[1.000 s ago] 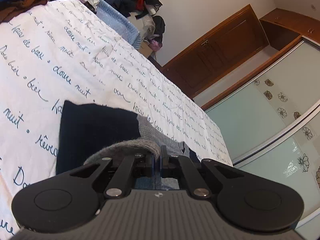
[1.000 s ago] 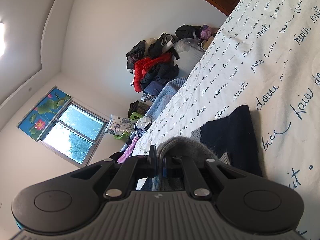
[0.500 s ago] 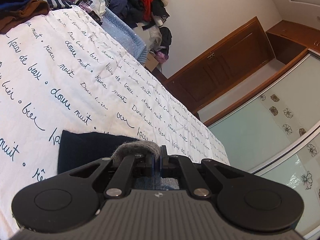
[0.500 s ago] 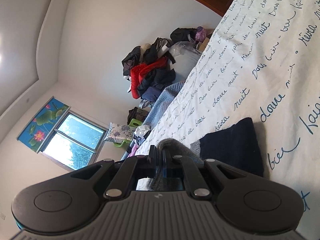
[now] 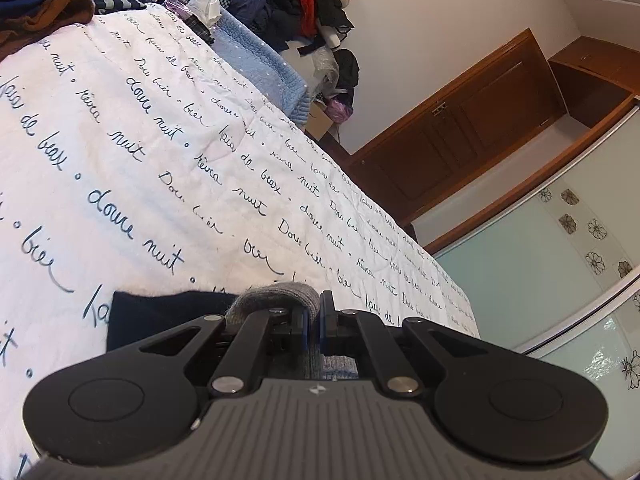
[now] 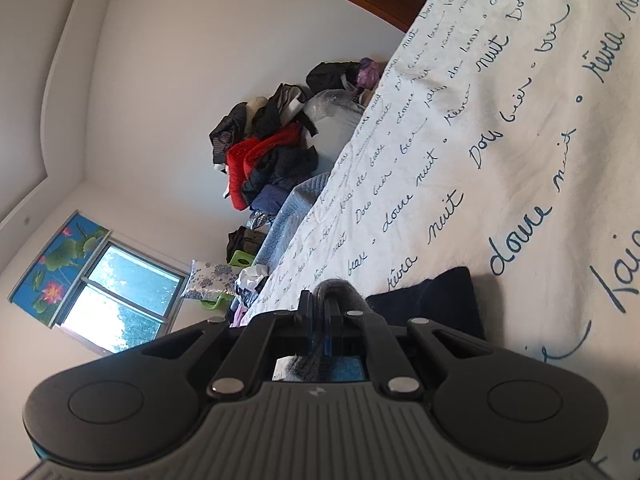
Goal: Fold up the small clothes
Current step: 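Lower the held hem onto the collar edge with both tools, then open both tools and release the hem onto the folded sweater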
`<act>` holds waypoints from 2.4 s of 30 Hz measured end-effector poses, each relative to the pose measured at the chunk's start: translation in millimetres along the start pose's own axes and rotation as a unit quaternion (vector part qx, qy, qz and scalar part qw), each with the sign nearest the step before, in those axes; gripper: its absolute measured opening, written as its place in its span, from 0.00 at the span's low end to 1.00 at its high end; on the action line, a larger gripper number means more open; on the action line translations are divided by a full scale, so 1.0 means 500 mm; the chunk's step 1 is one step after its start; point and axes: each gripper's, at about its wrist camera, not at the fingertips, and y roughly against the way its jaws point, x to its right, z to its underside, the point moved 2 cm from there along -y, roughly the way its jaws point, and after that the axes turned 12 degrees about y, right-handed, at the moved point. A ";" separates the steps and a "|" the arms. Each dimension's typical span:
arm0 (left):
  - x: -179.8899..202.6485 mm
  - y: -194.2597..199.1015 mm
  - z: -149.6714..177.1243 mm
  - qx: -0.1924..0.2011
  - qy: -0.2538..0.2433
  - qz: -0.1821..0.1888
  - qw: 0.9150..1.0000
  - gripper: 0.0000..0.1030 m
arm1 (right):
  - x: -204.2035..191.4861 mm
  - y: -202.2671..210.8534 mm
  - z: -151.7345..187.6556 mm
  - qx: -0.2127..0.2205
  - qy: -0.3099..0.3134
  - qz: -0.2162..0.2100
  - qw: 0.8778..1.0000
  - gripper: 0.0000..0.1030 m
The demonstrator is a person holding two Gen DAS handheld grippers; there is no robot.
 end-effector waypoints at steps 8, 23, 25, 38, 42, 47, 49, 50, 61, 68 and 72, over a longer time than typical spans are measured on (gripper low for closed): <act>-0.024 -0.058 -0.012 0.002 0.015 -0.022 1.000 0.05 | 0.033 -0.040 -0.007 -0.001 -0.027 0.015 1.000 0.06; -0.064 -0.062 -0.036 0.023 0.055 -0.059 0.996 0.37 | 0.057 -0.045 -0.012 0.008 -0.051 0.058 0.997 0.20; -0.059 -0.042 -0.039 0.041 0.051 -0.058 0.996 0.44 | 0.029 -0.040 -0.010 0.000 -0.016 0.041 0.999 0.26; -0.010 -0.042 0.091 -0.019 -0.085 -0.100 0.991 0.55 | -0.084 -0.041 0.060 -0.068 0.142 0.089 0.984 0.57; 0.009 -0.011 0.157 0.029 -0.171 -0.153 0.973 0.67 | -0.146 0.006 0.117 -0.103 0.206 0.061 0.971 0.63; 0.010 0.022 0.219 0.034 -0.179 -0.182 0.966 0.75 | -0.186 0.044 0.197 -0.159 0.295 0.060 0.940 0.65; 0.010 0.034 0.244 0.033 -0.180 -0.182 0.966 0.76 | -0.182 0.056 0.220 -0.175 0.309 0.063 0.933 0.65; 0.012 0.041 0.257 0.034 -0.187 -0.185 0.964 0.77 | -0.177 0.062 0.227 -0.179 0.310 0.069 0.931 0.65; 0.007 0.069 0.347 0.035 -0.241 -0.220 0.945 0.83 | -0.160 0.123 0.238 -0.162 0.305 0.103 0.933 0.72; 0.003 0.084 0.369 0.032 -0.262 -0.234 0.936 0.83 | -0.145 0.139 0.240 -0.159 0.294 0.115 0.935 0.73; -0.001 0.090 0.376 0.034 -0.270 -0.239 0.932 0.84 | -0.148 0.146 0.244 -0.160 0.301 0.123 0.932 0.73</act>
